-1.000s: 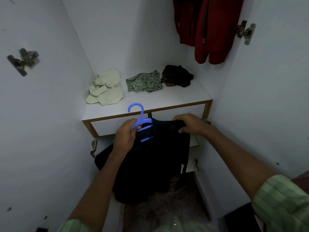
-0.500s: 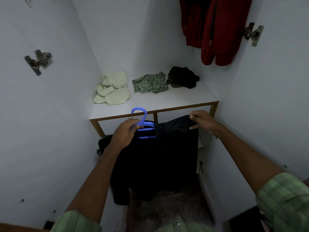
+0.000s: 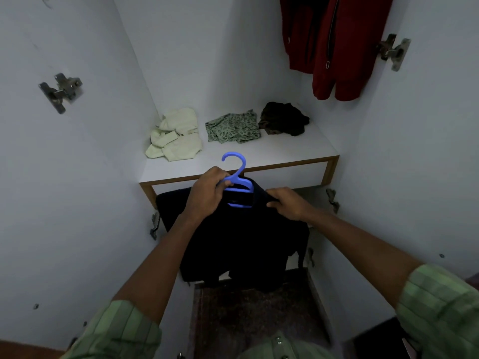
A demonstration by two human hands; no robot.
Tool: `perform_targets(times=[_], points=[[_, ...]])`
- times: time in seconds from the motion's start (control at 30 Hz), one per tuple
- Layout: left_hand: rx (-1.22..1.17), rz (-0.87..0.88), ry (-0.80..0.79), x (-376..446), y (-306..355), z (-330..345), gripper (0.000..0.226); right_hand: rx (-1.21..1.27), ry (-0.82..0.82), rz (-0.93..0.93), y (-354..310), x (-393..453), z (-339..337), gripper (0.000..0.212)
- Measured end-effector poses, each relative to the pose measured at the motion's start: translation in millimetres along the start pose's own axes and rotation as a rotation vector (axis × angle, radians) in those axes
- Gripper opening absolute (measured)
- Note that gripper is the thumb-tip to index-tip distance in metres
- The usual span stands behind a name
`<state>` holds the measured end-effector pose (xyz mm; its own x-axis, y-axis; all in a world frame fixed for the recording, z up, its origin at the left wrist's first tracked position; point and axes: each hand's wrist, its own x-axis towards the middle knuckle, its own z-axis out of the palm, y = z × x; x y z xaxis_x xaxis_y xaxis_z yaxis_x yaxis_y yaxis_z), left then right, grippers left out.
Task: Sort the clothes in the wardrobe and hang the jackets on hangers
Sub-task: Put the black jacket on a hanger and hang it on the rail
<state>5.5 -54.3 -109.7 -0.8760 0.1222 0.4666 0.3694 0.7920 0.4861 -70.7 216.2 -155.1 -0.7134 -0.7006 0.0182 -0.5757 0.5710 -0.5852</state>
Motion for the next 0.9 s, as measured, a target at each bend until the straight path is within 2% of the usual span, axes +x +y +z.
perform_targets(times=[0.07,0.17,0.2,0.27,0.33,0.4,0.47,0.6,0.67,0.8,0.9], points=[[0.031,0.051,-0.017,5,6,2,0.006,-0.075,0.005,0.001,3,9,-14,0.014],[0.069,0.085,0.044,25,2,2,0.009,-0.166,0.333,-0.072,-4,20,-25,0.019],[0.079,0.066,0.061,32,-2,1,0.01,-0.169,0.378,-0.091,-7,24,-24,0.018],[0.088,0.022,0.077,45,-15,-1,0.012,-0.105,0.324,-0.121,-14,32,-24,0.016],[0.122,-0.01,0.054,53,-26,0,0.015,-0.057,0.302,-0.06,-14,43,-29,0.014],[0.208,0.004,0.005,63,-33,-1,0.018,-0.133,0.417,0.017,-13,53,-38,0.011],[0.258,0.024,0.021,74,-37,-7,0.019,-0.277,0.504,0.053,-18,62,-44,0.01],[0.306,0.043,0.102,99,-37,-35,0.018,-0.449,0.612,0.055,-32,80,-73,0.015],[0.328,0.057,0.093,114,-39,-51,0.024,-0.523,0.652,0.026,-35,89,-92,0.016],[0.42,0.134,-0.046,155,-30,-89,0.041,-0.683,0.676,0.014,-37,107,-127,0.025],[0.539,0.158,-0.152,186,-19,-103,0.038,-0.757,0.673,0.09,-44,116,-152,0.026]])
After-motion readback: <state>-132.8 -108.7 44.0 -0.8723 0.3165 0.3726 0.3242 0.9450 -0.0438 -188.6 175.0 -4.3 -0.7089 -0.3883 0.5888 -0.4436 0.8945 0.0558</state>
